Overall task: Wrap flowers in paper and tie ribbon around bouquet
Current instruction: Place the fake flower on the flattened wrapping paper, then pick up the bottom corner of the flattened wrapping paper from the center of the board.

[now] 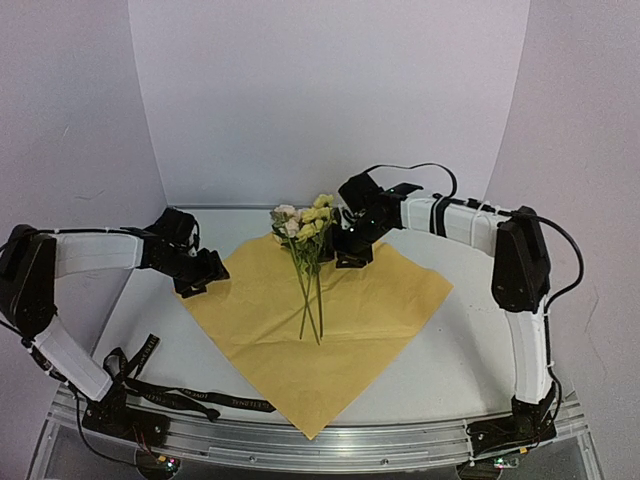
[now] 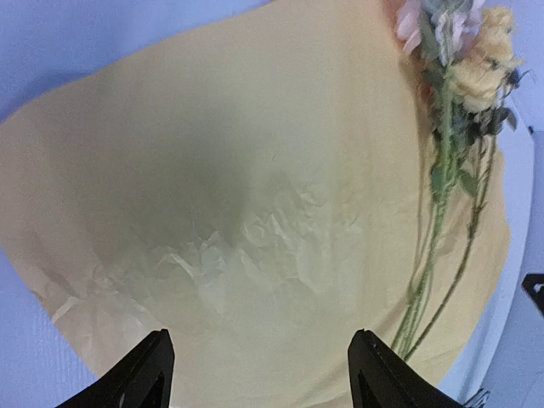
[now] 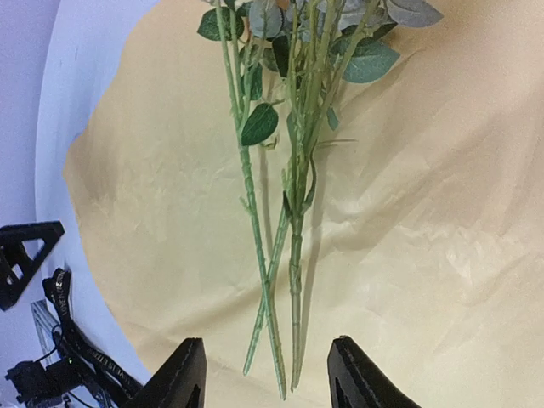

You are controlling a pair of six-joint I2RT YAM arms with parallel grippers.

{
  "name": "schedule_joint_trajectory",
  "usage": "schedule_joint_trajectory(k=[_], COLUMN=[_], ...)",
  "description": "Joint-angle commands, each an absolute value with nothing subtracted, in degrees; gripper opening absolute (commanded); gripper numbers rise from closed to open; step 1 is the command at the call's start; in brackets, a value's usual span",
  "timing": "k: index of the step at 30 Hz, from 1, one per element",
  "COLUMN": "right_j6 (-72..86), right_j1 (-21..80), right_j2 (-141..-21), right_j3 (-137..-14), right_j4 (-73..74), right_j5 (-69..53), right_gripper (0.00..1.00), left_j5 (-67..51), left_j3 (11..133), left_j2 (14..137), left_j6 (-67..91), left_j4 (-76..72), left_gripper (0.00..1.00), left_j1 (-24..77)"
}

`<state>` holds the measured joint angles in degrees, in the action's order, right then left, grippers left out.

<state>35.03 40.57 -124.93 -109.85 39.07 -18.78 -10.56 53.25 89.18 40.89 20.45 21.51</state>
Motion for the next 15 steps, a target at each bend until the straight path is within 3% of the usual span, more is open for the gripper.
schedule_joint_trajectory(k=[1, 9, 15], right_j6=[31.34, 10.44, 2.3], right_j1=[42.2, 55.07, 66.89], right_j2=[-115.16, -93.85, -85.84], right_j3=[-100.68, -73.26, -61.58], right_j4=[41.66, 38.94, 35.01], right_j5=[-20.59, -13.28, -7.56], right_gripper=[0.51, 0.69, 0.75], left_j5=[-7.67, -11.9, -10.13], left_j3=[50.38, 45.02, 43.87], left_j2=[80.11, 74.33, 74.23], left_j6=[43.44, 43.64, 45.41], left_j4=[22.53, 23.02, 21.93], left_gripper=[0.74, 0.74, 0.73], left_j1=[20.23, 20.57, 28.06])
